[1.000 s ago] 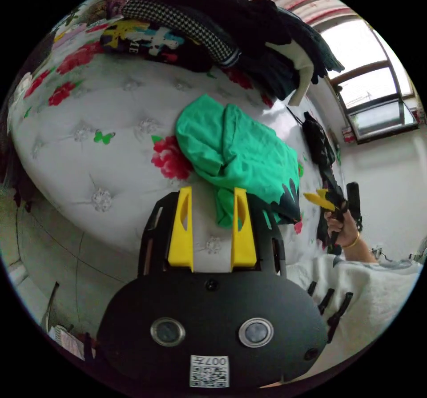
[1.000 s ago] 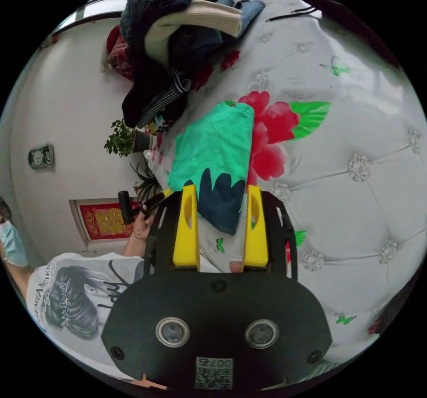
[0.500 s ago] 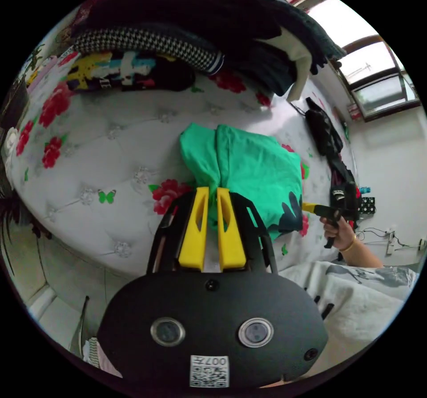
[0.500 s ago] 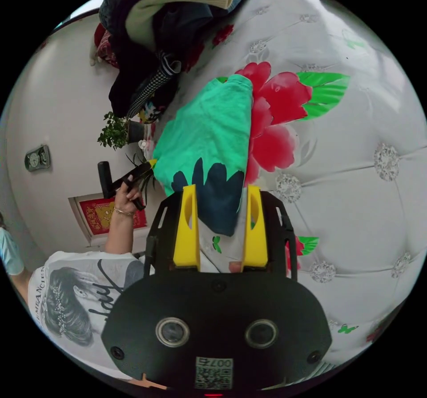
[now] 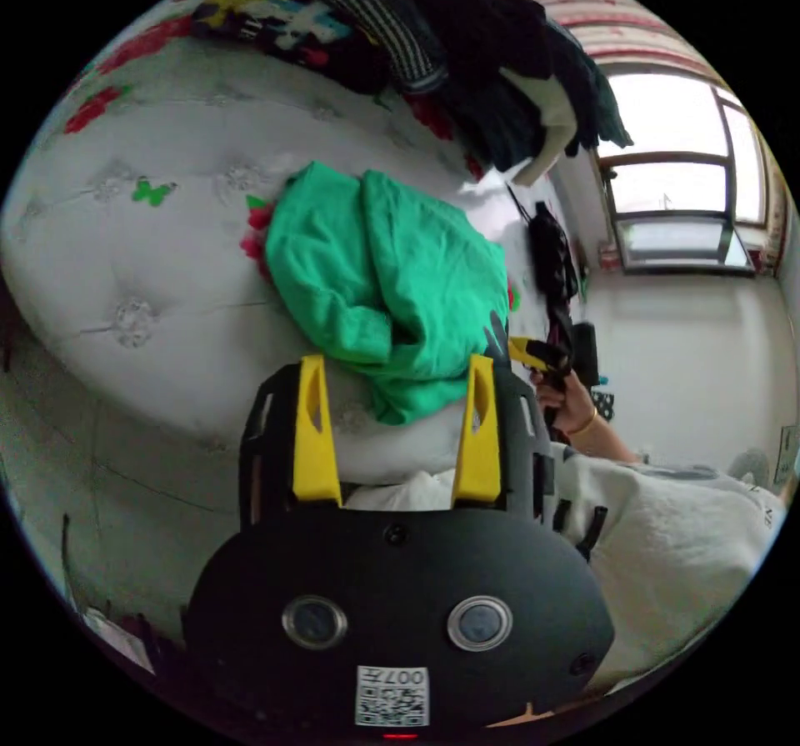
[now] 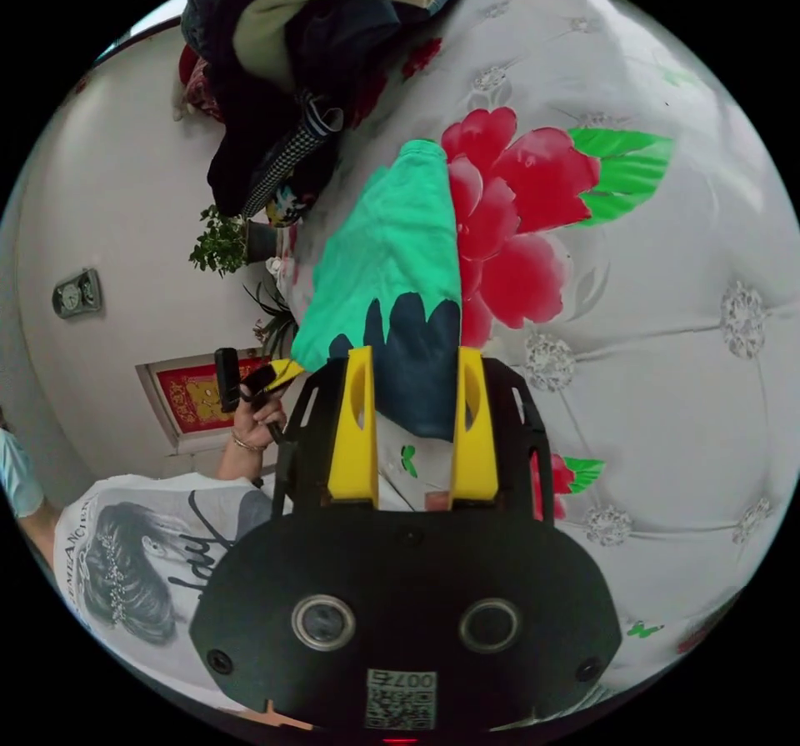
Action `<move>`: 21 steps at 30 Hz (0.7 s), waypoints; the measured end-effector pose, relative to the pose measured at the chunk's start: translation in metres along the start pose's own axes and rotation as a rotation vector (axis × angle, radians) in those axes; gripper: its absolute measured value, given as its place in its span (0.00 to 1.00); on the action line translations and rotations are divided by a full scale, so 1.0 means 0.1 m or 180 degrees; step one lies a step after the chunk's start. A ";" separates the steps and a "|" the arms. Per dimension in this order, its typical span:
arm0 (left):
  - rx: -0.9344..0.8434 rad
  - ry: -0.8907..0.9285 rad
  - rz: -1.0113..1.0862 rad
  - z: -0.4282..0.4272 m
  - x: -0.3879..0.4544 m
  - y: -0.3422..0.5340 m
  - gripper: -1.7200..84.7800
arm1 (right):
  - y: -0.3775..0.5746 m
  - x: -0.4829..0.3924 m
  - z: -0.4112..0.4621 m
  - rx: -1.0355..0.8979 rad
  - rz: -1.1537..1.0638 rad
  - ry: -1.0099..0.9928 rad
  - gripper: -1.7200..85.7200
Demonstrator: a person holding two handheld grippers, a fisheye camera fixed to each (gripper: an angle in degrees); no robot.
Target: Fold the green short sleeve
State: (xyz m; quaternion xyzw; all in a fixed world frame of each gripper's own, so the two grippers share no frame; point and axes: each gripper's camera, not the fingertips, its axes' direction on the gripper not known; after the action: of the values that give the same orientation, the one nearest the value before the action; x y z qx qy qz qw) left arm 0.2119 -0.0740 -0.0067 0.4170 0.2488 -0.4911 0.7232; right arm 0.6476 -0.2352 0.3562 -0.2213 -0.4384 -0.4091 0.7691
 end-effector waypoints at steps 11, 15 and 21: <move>0.0270 0.0487 0.0127 -0.11 0.55 -0.60 0.10 | -0.31 -0.69 -0.36 0.0025 -0.0360 -0.0463 0.05; 0.0787 0.0812 0.0612 -0.85 1.04 -1.02 0.10 | -0.66 -1.85 -0.87 0.0331 -0.1230 -0.0589 0.04; 0.1694 0.0350 0.1409 -2.19 2.07 -1.63 0.10 | -1.15 -3.62 -1.27 0.0911 -0.2272 -0.0609 0.05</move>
State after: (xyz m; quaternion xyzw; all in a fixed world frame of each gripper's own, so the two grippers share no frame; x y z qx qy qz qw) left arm 0.1549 -0.0199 -0.3405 0.6606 0.0541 -0.3468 0.6637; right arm 0.5136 -0.2318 -0.0219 0.0173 -0.6101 -0.5630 0.5573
